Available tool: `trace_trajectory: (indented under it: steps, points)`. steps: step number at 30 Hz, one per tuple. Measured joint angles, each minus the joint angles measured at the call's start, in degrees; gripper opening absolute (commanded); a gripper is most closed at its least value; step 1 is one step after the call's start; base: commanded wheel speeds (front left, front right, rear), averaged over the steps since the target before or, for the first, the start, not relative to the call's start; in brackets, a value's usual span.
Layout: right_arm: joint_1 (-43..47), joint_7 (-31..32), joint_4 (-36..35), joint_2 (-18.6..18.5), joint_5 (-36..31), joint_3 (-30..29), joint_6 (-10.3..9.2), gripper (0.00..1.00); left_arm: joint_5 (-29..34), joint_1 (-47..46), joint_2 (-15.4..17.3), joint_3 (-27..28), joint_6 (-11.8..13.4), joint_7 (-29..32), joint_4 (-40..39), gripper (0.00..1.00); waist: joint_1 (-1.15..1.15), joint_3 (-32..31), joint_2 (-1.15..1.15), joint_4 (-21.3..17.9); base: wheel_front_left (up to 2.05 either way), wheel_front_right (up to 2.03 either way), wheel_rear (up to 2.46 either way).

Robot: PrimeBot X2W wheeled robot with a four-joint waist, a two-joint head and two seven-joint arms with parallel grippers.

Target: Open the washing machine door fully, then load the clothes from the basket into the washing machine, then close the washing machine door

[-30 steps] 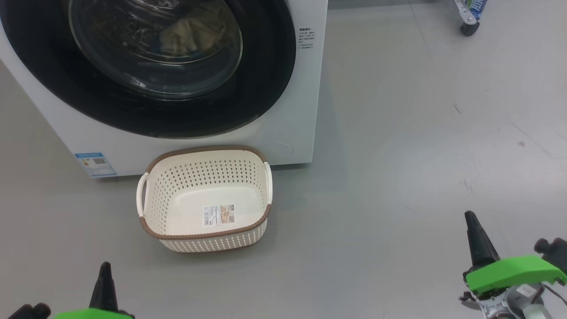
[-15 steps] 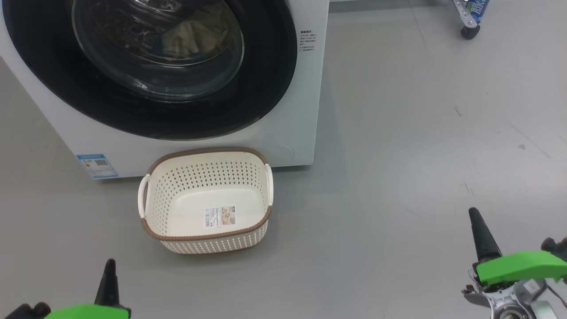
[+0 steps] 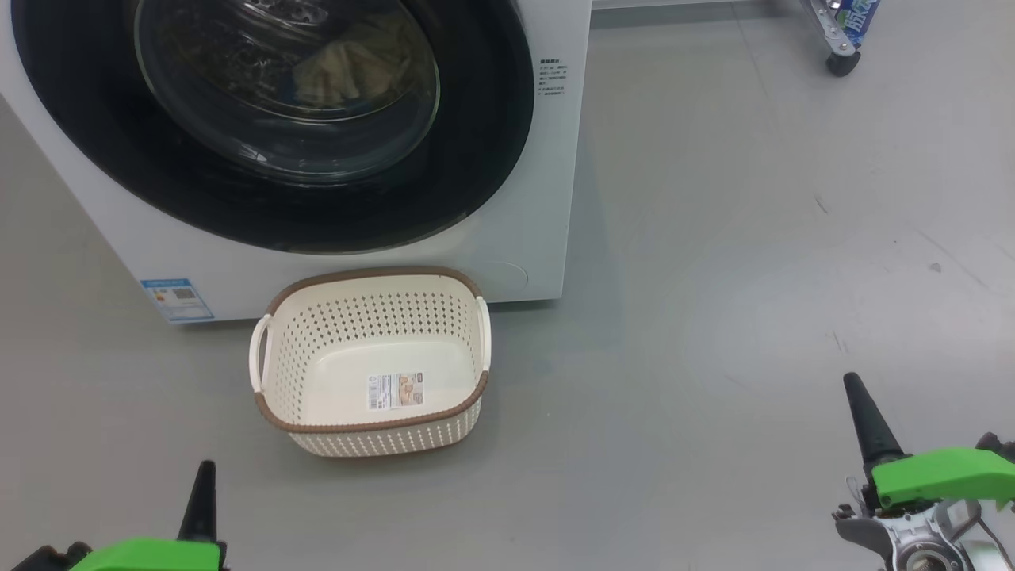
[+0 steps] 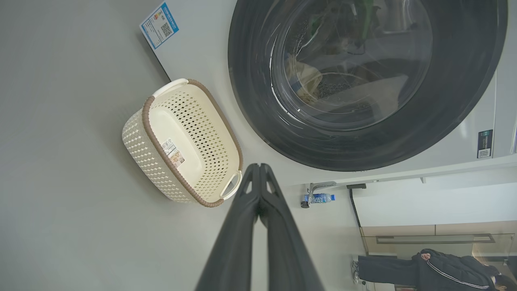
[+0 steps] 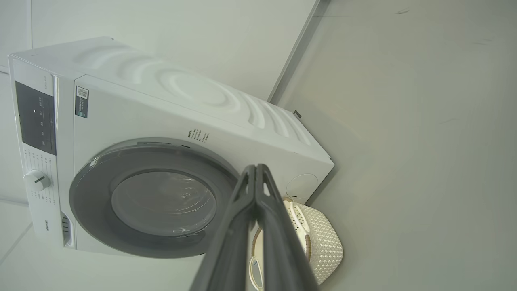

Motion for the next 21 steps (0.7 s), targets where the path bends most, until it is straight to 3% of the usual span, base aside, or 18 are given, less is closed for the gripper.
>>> trace_trajectory:
  steps: [21]
  points:
    - [-1.02,3.49,0.65,0.75,13.01,-2.21,-0.02,0.0,-12.91,-2.26,-0.37,0.35,-0.96,3.47,1.48,0.0,0.0,-0.63,0.0,0.29,0.0,0.0,0.0]
